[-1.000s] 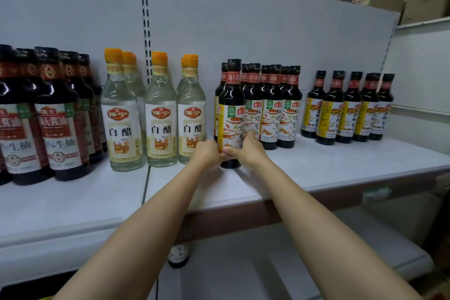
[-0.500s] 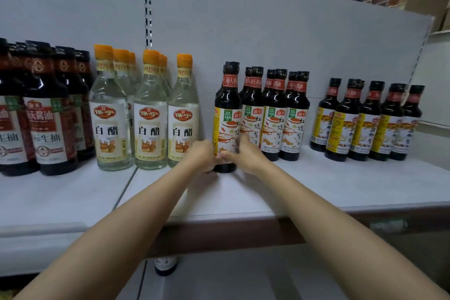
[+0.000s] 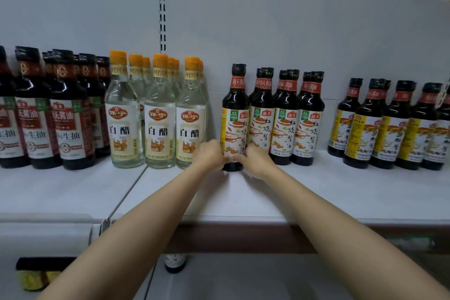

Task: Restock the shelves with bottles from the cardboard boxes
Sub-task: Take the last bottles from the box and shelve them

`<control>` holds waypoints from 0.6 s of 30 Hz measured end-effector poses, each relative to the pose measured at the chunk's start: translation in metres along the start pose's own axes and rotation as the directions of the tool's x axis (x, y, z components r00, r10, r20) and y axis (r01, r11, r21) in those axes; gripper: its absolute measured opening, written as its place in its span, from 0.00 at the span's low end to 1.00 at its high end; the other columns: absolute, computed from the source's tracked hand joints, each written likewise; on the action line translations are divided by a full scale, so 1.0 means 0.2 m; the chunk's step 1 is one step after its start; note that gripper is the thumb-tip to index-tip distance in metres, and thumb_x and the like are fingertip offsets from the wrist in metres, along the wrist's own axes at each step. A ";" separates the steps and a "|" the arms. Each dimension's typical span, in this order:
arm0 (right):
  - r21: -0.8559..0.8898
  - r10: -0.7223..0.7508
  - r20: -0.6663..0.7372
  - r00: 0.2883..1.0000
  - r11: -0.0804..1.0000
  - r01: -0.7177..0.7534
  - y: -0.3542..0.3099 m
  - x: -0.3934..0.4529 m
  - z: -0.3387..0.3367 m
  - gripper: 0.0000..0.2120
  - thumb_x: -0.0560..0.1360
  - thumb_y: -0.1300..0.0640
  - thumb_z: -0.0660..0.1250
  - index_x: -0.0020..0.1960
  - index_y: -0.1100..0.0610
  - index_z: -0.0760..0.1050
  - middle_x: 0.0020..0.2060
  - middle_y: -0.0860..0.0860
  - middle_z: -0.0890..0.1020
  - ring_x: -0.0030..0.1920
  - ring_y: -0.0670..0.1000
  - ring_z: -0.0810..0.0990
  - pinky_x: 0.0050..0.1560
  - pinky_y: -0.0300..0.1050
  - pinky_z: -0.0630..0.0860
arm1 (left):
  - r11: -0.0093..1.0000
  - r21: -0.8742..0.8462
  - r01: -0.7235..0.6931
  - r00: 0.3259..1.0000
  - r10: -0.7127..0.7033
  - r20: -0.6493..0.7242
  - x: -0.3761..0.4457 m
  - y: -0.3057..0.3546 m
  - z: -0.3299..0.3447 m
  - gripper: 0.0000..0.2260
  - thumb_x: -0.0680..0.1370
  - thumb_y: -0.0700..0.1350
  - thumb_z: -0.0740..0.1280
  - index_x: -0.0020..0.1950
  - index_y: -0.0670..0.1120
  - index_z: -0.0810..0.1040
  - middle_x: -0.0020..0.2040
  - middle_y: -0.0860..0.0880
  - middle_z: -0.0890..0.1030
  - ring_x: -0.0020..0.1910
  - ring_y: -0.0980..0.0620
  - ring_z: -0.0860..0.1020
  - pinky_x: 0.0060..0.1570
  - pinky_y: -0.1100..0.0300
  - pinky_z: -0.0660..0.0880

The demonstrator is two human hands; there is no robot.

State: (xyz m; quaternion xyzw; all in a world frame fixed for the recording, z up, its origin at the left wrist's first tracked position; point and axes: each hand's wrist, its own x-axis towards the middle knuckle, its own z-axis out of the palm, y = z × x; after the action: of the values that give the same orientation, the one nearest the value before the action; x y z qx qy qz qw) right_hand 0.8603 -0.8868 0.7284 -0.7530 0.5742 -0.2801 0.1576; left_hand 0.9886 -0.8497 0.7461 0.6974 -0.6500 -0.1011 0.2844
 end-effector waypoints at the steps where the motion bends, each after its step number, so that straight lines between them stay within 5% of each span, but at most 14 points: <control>1: 0.000 0.004 -0.003 1.000 1.000 -0.004 0.00 0.00 0.00 0.25 0.78 0.44 0.62 0.67 0.60 0.69 0.63 0.55 0.77 0.62 0.56 0.75 0.62 0.53 0.73 | 1.000 0.002 0.003 1.000 -0.003 -0.003 0.00 0.01 0.00 0.23 0.73 0.59 0.70 0.56 0.41 0.74 0.51 0.44 0.80 0.50 0.44 0.79 0.48 0.53 0.75; 13: -0.095 0.037 -0.021 0.999 0.995 -0.039 0.00 -0.01 -0.04 0.18 0.80 0.52 0.60 0.65 0.63 0.68 0.62 0.58 0.75 0.62 0.60 0.74 0.60 0.54 0.72 | 0.999 -0.045 0.030 1.000 -0.029 0.010 0.06 0.06 0.03 0.15 0.76 0.50 0.69 0.54 0.39 0.77 0.50 0.43 0.81 0.48 0.44 0.79 0.42 0.57 0.73; 18: -0.179 0.059 -0.037 0.998 0.982 -0.065 -0.02 0.00 -0.07 0.16 0.80 0.50 0.60 0.60 0.60 0.72 0.56 0.57 0.78 0.56 0.59 0.76 0.50 0.50 0.73 | 0.998 -0.051 0.033 0.999 -0.033 -0.007 0.05 0.07 0.04 0.15 0.76 0.50 0.70 0.53 0.38 0.77 0.45 0.45 0.79 0.49 0.44 0.80 0.41 0.58 0.72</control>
State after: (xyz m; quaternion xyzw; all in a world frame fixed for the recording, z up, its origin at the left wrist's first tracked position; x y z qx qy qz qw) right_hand 0.8547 -0.8846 0.7408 -0.7413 0.6229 -0.2337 0.0885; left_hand 0.9744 -0.8619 0.7500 0.7010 -0.6345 -0.1196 0.3028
